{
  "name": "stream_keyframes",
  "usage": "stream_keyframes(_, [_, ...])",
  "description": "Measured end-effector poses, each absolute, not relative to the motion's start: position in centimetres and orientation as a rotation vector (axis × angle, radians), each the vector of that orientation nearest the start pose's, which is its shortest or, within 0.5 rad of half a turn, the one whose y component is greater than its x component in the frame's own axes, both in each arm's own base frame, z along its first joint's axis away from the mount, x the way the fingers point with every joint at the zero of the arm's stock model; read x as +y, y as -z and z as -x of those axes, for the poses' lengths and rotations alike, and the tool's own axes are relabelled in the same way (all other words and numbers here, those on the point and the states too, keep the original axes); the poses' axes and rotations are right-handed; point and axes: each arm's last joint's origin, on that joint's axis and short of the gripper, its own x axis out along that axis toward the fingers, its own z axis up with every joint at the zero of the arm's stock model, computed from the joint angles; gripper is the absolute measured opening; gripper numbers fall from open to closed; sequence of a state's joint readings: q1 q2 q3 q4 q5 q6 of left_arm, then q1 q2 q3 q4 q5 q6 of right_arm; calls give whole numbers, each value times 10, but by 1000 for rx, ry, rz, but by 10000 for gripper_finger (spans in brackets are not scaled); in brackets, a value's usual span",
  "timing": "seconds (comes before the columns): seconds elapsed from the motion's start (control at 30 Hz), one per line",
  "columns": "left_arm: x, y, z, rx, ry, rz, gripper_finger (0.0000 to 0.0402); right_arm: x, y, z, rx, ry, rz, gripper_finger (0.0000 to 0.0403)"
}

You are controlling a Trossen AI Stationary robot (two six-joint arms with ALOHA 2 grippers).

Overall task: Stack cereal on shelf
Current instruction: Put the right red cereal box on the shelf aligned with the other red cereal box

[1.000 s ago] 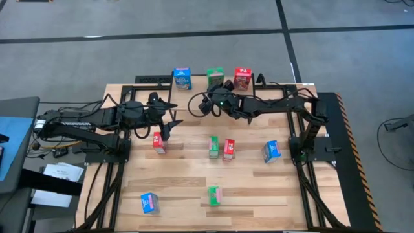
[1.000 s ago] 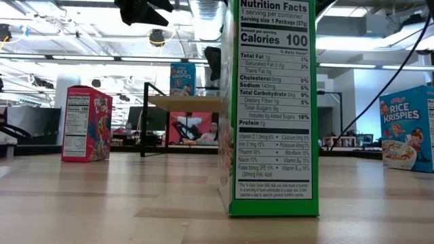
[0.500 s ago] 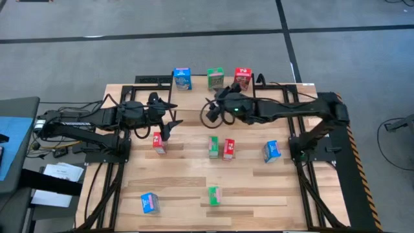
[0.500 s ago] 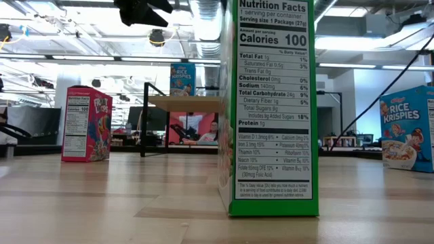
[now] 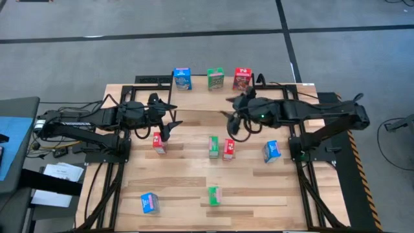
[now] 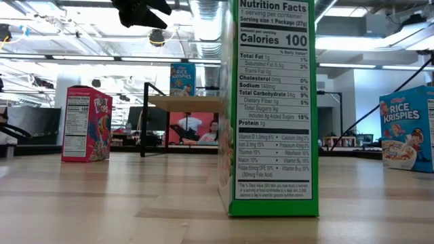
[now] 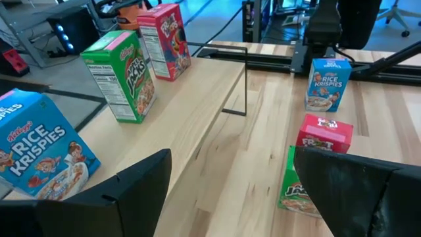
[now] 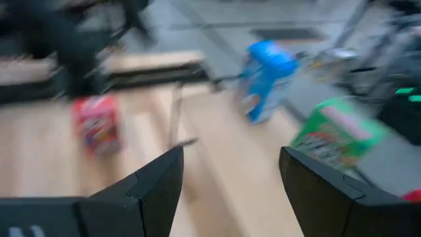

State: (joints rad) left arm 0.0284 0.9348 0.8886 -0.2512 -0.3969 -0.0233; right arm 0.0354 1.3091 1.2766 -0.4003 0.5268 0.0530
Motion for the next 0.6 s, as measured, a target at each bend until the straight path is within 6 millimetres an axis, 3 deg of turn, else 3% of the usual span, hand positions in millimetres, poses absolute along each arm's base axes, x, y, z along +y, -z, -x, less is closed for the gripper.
stream_keyframes(0.2, [17,-337,-201,289,-426,-24,311,11,-360,-279,522,368,27,276])
stream_keyframes(0.6, [17,-336,-200,287,-430,8,311,27,-352,-274,501,468,-564,276])
